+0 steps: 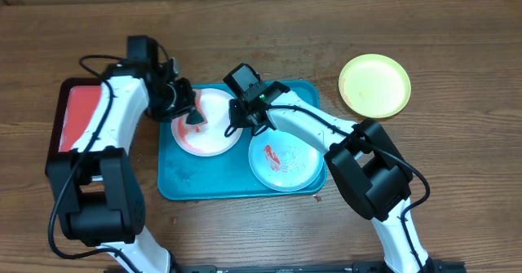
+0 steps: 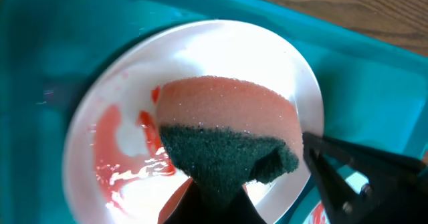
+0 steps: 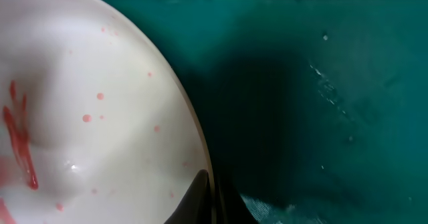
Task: Clean dirty plates on tray and stack at the side
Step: 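Bring the sponge onto the white plate with the left gripper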
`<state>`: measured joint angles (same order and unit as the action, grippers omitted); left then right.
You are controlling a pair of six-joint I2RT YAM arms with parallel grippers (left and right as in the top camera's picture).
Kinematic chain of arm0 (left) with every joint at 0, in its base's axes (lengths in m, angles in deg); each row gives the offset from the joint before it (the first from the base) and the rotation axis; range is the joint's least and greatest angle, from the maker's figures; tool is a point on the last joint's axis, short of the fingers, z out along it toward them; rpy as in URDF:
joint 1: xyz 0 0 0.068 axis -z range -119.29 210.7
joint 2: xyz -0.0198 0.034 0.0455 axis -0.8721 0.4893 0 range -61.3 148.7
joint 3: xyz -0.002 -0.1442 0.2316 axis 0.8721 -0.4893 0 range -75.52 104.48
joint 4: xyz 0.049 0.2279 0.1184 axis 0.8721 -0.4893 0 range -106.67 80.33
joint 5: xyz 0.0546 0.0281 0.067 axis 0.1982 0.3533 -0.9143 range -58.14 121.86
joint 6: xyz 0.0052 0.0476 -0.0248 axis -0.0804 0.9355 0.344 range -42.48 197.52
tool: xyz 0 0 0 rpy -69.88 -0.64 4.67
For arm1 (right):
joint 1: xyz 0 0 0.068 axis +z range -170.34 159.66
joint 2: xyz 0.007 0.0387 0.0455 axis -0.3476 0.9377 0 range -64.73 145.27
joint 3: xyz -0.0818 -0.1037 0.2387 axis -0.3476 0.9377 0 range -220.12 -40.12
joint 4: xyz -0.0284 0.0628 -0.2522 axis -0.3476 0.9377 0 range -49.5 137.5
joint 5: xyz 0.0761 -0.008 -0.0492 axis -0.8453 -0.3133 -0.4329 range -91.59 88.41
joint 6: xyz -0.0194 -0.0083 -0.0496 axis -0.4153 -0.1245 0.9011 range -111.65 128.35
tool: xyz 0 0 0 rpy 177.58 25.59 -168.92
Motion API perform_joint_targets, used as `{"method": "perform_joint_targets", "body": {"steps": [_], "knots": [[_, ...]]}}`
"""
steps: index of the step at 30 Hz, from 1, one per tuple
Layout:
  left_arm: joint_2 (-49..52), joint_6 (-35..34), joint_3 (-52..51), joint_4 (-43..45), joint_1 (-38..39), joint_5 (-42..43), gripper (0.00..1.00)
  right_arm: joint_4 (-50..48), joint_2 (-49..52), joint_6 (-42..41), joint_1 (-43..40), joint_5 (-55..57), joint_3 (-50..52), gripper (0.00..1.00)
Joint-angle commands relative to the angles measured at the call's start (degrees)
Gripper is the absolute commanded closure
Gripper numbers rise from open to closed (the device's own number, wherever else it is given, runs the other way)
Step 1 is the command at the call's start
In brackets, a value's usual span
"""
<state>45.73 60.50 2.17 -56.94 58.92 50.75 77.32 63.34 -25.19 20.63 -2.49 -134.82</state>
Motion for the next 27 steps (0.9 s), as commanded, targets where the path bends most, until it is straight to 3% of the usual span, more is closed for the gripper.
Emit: {"method": "perform_joint_targets", "body": {"steps": [1,7,17,27], "knots": [[0.6,-4.2,-2.8,3.3,2.6,0.0,0.96,1.3,0.0,-4.0,-0.1,2.8,1.0,0.96],[1.0,-7.9,-6.4,11.0,5.2,-0.2,0.96,1.4,0.0,-4.0,-0.1,2.8,1.0,0.96],[6.3,-10.3,-6.5,10.4,5.1,-9.4,0.96,1.9,0.0,-4.0,-0.1,2.8,1.0,0.96],[8.1,-10.2,-1.7,-2.8,5.0,-35.6,0.96,3.1,0.0,-4.0,-0.1,2.8,1.0,0.96]]}}
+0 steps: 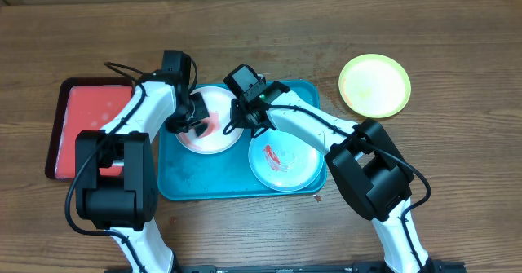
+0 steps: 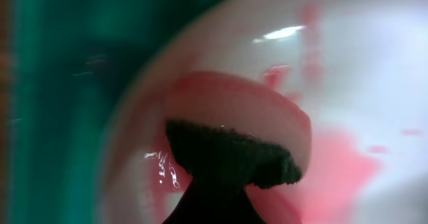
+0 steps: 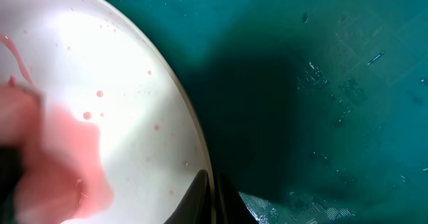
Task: Clean dirty plates on tray and stack at the side
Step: 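Bring the sponge onto the white plate with the left gripper, then scrub the upper white plate with the sponge while the right gripper holds it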
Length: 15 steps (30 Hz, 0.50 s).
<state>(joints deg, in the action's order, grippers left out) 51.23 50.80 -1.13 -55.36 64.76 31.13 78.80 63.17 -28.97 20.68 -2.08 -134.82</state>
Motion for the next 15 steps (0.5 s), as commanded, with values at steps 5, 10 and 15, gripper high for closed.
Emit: {"method": "perform_joint_targets", "body": {"steps": [5,10,15], "knots": [[2.6,-0.1,5.9,-5.6,-0.5,-11.0,0.96,1.2,0.2,-0.2,-0.2,2.4,1.0,0.96],[3.5,-0.2,5.7,1.9,0.2,7.8,0.96,1.0,0.2,-0.2,-0.2,2.4,1.0,0.96],[6.8,-3.3,5.5,7.4,2.2,15.4,0.96,1.0,0.2,-0.2,-0.2,2.4,1.0,0.96]]}}
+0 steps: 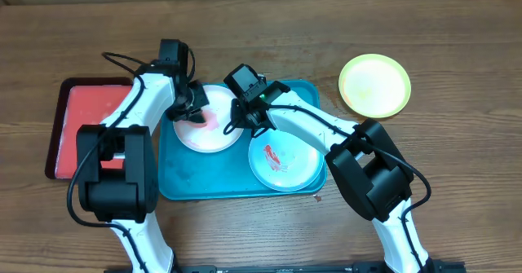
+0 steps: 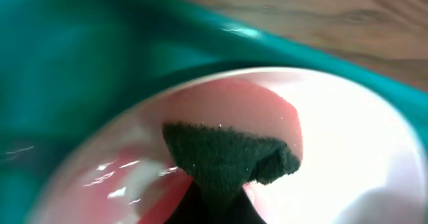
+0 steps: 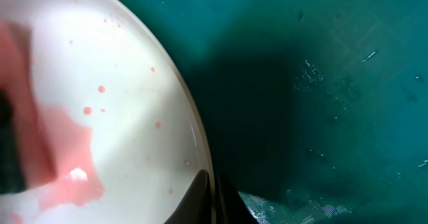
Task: Clean dirty plates on tray and stack at the side
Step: 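Scrub the upper white plate with the sponge while the right gripper holds it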
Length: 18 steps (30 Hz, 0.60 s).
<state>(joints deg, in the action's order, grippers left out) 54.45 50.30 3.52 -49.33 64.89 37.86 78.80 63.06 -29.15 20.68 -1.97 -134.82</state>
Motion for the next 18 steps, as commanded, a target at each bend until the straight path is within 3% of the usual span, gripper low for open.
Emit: {"method": "perform_joint_targets", "body": {"steps": [1,7,12,18], "knots": [[4.3,-2.9,0.8,1.8,2.4,8.8,0.96,1.0,0.3,0.0,-0.2,2.3,1.0,0.96],[7.4,-1.4,0.8,1.3,3.6,8.6,0.96,1.1,0.3,0.0,-0.2,2.3,1.0,0.96],[5.9,7.1,4.5,-6.3,2.5,7.5,0.96,1.1,0.3,0.0,-0.2,2.3,1.0,0.96],[5.6,5.4,12.0,-17.4,1.5,-6.1,0.96,1.1,0.3,0.0,-0.2,2.3,1.0,0.96]]}}
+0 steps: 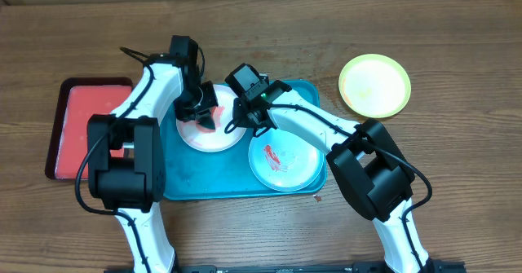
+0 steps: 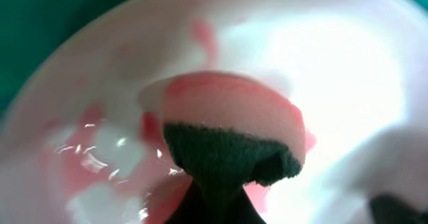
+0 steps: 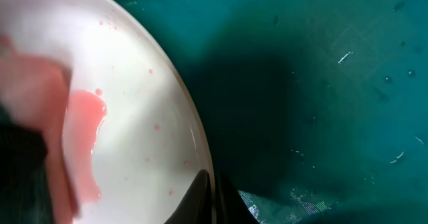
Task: Clean dirty plates on tray and stack at the side
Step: 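Scrub the upper white plate with the sponge while the right gripper holds it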
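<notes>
A white plate (image 1: 214, 131) smeared with red lies at the left of the teal tray (image 1: 183, 179). My left gripper (image 1: 205, 116) is shut on a pink-and-green sponge (image 2: 231, 127) pressed onto that plate (image 2: 334, 57), near its middle. My right gripper (image 1: 239, 120) is shut on the plate's right rim (image 3: 194, 140), fingers (image 3: 200, 197) pinching its edge. A second white plate (image 1: 285, 160) with red marks lies at the tray's right. The sponge (image 3: 30, 137) and a pink smear show at the left of the right wrist view.
A yellow-green plate (image 1: 374, 85) sits on the wooden table at the upper right. A dark tray with a red inside (image 1: 77, 126) lies left of the teal tray. Both arms cross over the teal tray's upper half.
The left gripper with the sponge has shifted right on the plate, from its upper left part to near the middle. The right gripper still pinches the rim.
The left gripper held the sponge over the smeared left plate, the right gripper pinching its rim. Then the sponge lay on the plate's right-hand part, then on its upper left, now near its middle. The red marks have spread into pink smears.
</notes>
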`<state>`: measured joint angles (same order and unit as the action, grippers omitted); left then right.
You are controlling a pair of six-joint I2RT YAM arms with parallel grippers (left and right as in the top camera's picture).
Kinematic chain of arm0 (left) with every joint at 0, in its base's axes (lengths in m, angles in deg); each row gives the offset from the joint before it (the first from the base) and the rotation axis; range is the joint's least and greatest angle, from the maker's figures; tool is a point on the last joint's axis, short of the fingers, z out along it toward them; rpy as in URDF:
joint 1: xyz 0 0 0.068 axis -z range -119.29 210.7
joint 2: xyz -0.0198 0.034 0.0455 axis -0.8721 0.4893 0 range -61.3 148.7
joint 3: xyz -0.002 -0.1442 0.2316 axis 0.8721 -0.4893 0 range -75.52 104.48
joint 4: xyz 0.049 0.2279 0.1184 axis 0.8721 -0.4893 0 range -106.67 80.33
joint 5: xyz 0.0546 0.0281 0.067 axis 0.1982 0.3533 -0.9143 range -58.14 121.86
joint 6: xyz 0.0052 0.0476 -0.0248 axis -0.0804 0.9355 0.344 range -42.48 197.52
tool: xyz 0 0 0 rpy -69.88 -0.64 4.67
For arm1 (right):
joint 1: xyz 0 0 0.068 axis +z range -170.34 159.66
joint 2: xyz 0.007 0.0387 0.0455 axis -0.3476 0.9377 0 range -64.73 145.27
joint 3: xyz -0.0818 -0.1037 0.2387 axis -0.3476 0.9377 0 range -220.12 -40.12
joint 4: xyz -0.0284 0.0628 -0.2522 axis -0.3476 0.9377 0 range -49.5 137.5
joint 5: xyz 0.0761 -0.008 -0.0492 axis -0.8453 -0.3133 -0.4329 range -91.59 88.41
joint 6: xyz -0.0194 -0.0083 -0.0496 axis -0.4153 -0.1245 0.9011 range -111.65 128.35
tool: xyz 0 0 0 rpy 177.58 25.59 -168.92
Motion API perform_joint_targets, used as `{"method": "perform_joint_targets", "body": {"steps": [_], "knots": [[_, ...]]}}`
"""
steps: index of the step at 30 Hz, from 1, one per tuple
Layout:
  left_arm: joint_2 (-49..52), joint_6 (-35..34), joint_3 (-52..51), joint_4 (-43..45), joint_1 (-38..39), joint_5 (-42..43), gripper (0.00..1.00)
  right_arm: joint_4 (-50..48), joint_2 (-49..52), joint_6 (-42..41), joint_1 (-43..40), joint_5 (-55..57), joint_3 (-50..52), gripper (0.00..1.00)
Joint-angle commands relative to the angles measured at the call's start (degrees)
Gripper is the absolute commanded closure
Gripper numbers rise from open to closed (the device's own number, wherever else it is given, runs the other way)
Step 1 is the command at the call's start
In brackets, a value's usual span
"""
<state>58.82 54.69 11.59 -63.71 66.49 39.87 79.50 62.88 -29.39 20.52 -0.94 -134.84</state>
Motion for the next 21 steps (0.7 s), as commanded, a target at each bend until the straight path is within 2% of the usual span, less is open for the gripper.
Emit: {"method": "perform_joint_targets", "body": {"steps": [1,4,8,15,21], "knots": [[1.2,0.4,4.8,-4.5,-0.3,-10.0,0.96,0.4,0.5,0.2,0.0,1.2,1.0,0.96],[1.2,-0.5,5.6,-6.6,-1.3,-13.5,0.96,0.5,0.5,0.2,0.0,1.2,1.0,0.96],[1.4,-4.3,4.7,-7.5,-3.1,-13.8,0.96,0.5,0.5,0.2,0.0,1.2,1.0,0.96],[1.4,-5.0,0.2,-0.9,-3.4,0.3,0.96,0.4,0.5,0.2,0.0,1.3,1.0,0.96],[1.4,-5.2,-3.0,7.7,0.1,10.2,0.96,0.3,0.5,0.2,0.0,1.3,1.0,0.96]]}}
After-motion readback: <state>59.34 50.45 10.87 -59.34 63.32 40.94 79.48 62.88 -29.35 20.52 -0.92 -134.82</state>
